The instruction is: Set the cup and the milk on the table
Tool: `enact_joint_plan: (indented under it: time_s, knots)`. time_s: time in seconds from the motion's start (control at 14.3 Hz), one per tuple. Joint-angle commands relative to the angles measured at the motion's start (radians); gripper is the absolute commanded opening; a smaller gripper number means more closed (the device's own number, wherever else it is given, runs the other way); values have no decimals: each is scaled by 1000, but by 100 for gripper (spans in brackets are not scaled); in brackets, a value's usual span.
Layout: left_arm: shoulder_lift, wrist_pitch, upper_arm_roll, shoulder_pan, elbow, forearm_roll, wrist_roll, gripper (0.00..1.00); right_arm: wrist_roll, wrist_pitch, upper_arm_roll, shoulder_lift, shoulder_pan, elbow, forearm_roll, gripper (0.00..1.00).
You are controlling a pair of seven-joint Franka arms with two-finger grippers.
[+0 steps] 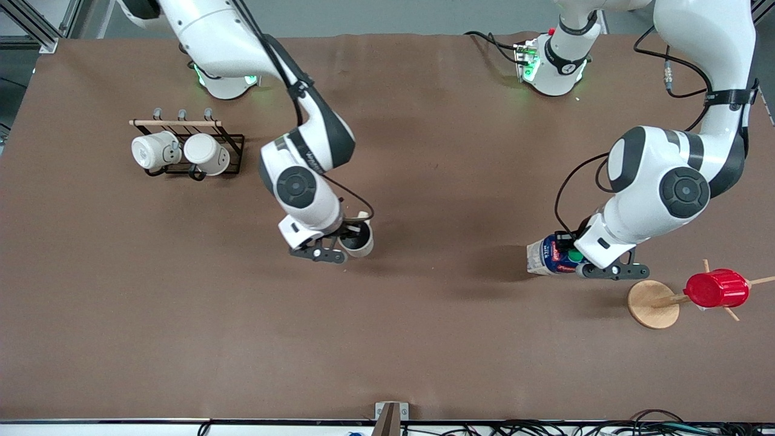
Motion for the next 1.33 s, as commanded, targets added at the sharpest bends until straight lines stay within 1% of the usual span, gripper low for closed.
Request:
enact_joint_plan:
  time_s: [0.0,0.14,0.21,0.28,0.35,0.42,0.49,0.63,0.7,0.91,1.05,1.19,1.26]
  knots:
    - [-13,-37,-2,-41,43,10,-62,21,66,40,-12,41,49,35,16,7]
    - [-12,-37,-2,-72,49,11,-95,21,83,83,-13,61,69,35,14,8]
    - [-9,-37,-2,-92,65,11,-111,21,86,90,-12,65,74,35,13,10]
    - [-5,-37,0,-109,75,11,-137,21,85,91,-12,65,74,35,13,20]
    - [-5,-37,0,-127,78,11,-166,21,85,91,-13,65,74,35,13,39]
    - [-4,-37,0,-146,91,11,-191,21,83,89,-13,65,74,35,13,72]
    - [2,-37,0,-167,100,11,-217,21,82,89,-13,62,75,38,11,85]
    - [7,-37,0,-207,114,11,-268,21,78,77,-13,59,74,58,11,97]
    - [19,-37,0,-228,130,11,-294,21,77,71,-15,56,69,71,11,100]
    - [70,-36,1,-328,181,13,-416,21,71,-16,-27,35,46,127,8,100]
    - [116,-36,4,-374,229,13,-455,22,66,-66,-45,9,11,153,6,100]
    - [149,-31,4,-413,252,36,-484,22,46,-107,-68,-79,-36,144,-13,100]
    - [160,-27,3,-422,252,53,-503,22,7,-165,-80,-111,-66,145,-35,100]
